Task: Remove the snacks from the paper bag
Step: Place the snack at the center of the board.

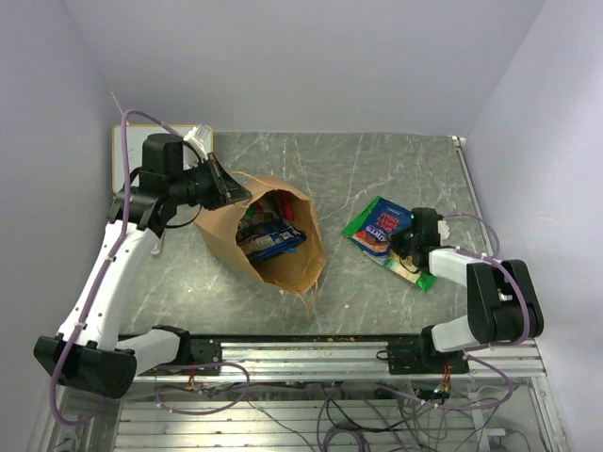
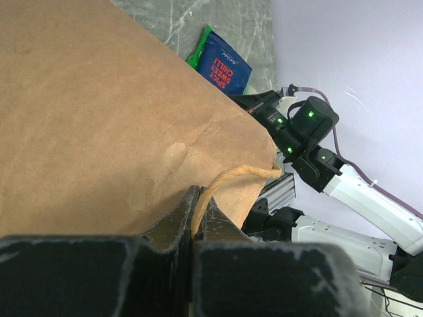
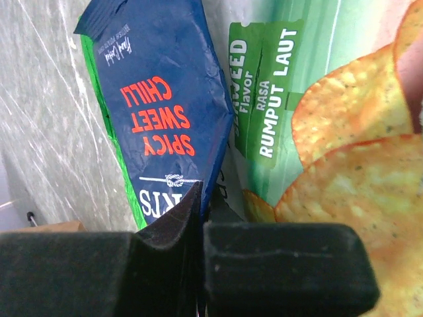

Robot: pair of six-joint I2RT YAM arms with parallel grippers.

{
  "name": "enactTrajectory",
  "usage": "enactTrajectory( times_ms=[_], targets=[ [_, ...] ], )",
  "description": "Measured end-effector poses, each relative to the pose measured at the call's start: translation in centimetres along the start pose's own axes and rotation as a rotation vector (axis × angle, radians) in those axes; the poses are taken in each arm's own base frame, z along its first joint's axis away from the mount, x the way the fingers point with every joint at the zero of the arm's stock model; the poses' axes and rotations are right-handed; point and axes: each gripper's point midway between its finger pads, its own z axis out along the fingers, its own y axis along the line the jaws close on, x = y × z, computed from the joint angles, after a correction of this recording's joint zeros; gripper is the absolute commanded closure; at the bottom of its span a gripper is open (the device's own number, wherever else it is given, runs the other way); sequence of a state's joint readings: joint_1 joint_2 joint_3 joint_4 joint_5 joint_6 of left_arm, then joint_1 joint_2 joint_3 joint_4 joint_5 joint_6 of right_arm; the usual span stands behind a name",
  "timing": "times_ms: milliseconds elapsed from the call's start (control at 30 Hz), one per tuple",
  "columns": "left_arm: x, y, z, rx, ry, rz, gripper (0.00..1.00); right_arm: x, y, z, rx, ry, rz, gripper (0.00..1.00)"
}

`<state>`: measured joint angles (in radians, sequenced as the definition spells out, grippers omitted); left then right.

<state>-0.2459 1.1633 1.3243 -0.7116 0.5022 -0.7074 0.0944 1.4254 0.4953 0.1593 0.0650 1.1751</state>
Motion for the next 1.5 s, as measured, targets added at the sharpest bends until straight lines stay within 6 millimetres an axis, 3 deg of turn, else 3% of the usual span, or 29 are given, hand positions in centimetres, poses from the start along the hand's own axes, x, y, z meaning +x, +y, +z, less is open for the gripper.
enactTrajectory(
  times_ms=[167,433,633,767,1100,1333,1500],
  targets=[
    [-0.1,0.0,0.1,0.0,0.0,0.002,0.93,0.1,0.4,0.5,-0.009,0.006,0.039,1.0],
    [-0.2,0.1,0.3,-0.002,0.003,0.016,0.93,-0.1,0.9,0.9,-0.015,0.002,0.068,0.92],
    [-0.2,0.0,0.1,-0.001,0.0,0.018,0.93,0.0,1.2,0.8,-0.029,0.011,0.069,0.73],
    [-0.2,-0.4,-0.3,0.008,-0.011,0.017,0.93,0.5,1.5,0.6,-0.05,0.037,0.045,0.66],
    [-0.4,-0.7,-1.2,0.005,-0.048,0.003,0.93,1.2,2.1,-3.0,-0.124,0.083,-0.063,0.44],
    [-0.6,-0.4,-1.2,-0.033,-0.045,-0.036,0.93,2.3,-0.1,-5.1,-0.07,0.136,-0.239,0.39],
    [-0.4,-0.1,-1.0,-0.052,-0.029,-0.056,0.93,2.0,0.9,-7.5,-0.142,0.118,-0.447,0.37]
  ],
)
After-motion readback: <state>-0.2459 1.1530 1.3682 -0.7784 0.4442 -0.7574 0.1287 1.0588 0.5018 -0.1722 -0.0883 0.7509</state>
